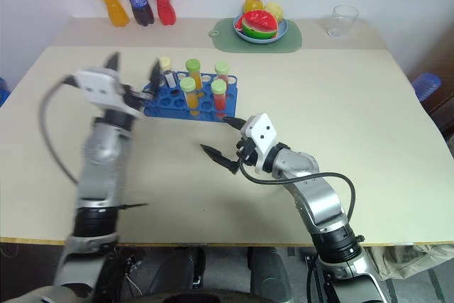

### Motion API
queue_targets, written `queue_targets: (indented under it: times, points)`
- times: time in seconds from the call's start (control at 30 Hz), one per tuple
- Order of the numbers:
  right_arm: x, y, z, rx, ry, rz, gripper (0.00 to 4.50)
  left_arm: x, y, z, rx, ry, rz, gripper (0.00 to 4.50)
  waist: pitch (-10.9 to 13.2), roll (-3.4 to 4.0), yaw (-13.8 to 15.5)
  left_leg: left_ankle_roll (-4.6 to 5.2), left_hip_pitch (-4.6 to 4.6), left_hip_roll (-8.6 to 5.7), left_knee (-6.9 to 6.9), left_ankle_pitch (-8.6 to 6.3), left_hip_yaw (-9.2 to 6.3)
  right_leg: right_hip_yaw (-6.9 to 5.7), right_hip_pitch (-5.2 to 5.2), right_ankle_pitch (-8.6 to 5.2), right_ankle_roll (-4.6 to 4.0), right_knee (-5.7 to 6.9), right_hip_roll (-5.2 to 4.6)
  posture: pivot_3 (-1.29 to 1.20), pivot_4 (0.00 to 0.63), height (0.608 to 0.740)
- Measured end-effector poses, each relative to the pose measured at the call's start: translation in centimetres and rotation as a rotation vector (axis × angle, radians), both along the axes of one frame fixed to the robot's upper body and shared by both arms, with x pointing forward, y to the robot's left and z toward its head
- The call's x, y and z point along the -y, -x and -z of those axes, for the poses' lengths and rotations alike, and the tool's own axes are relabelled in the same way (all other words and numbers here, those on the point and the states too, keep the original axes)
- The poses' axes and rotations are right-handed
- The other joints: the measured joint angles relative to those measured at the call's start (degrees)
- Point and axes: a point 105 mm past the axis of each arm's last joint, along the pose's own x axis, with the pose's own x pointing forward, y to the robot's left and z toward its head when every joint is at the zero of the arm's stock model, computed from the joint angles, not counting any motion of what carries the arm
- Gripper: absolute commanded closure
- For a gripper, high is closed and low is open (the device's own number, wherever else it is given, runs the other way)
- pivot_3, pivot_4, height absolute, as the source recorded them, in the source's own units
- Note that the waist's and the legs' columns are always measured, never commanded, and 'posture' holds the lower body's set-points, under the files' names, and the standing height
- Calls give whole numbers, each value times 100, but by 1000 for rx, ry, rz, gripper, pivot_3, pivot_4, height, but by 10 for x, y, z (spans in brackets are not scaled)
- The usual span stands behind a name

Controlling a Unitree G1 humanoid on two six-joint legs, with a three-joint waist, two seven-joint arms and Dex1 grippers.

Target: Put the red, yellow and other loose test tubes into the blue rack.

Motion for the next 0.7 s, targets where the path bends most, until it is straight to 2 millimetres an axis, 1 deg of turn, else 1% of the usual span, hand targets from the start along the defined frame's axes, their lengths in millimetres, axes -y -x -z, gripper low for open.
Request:
queue_targets:
  times: [0.03,0.07,0.1,0.17,0.23,0.27,0.33,0.37,0.43,0.6,0.7]
  points:
    - [0,0,0,-1,-3,-4,0,-10,0,-6,-51,-26,-1,29,0,0,0,0,1,0,0,0,0,0,0,0,0,2,0,0,150,734]
    - [-1,1,-1,-2,-4,-10,0,-19,-1,-8,-111,-45,-5,29,0,1,2,0,4,-1,0,0,-1,-1,5,0,0,0,1,0,150,734]
    - [-2,1,-1,-1,-4,-17,0,-28,-3,-5,-197,-62,-12,29,1,1,1,1,8,-1,0,0,-1,-1,9,-1,1,0,1,0,150,734]
    - [-3,-1,-3,4,-1,-32,0,-46,-6,18,-447,-158,-42,29,3,3,-24,1,14,-1,-4,-1,2,2,11,-1,1,0,3,0,150,734]
    - [-4,-3,-2,2,2,-37,0,-60,-4,40,-653,-219,-67,29,4,2,-26,1,16,1,-8,-1,1,2,11,-2,0,0,8,0,150,734]
    - [-5,-4,-3,4,1,-45,0,-68,-1,56,-791,-255,-78,29,5,2,-25,1,16,3,-8,-1,0,1,11,-3,-1,0,11,0,150,734]
    - [-6,-4,-3,8,-1,-57,0,-79,4,76,-991,-265,-92,29,7,3,-18,1,17,4,-9,-1,0,1,11,-3,-1,1,12,0,150,734]
    - [-6,-4,-3,6,-1,-64,0,-82,8,85,-1089,-247,-85,29,7,2,-10,1,16,5,-8,0,-1,1,11,-3,-1,1,13,0,150,734]
    - [-8,-5,-2,0,-1,-73,0,-80,11,93,-1224,-205,-57,29,8,0,11,1,14,5,-6,0,0,1,11,-3,-1,0,13,0,150,734]
    - [-13,-4,-2,-1,-12,-83,0,-71,6,99,-1355,-204,-22,29,8,1,-24,0,15,5,-9,0,3,3,8,-3,-1,1,14,0,150,734]
    - [-12,-4,-2,-1,-13,-74,0,-71,9,115,-1437,-205,-5,29,8,1,-60,-1,15,7,-9,0,2,4,5,-3,-2,4,16,0,150,734]
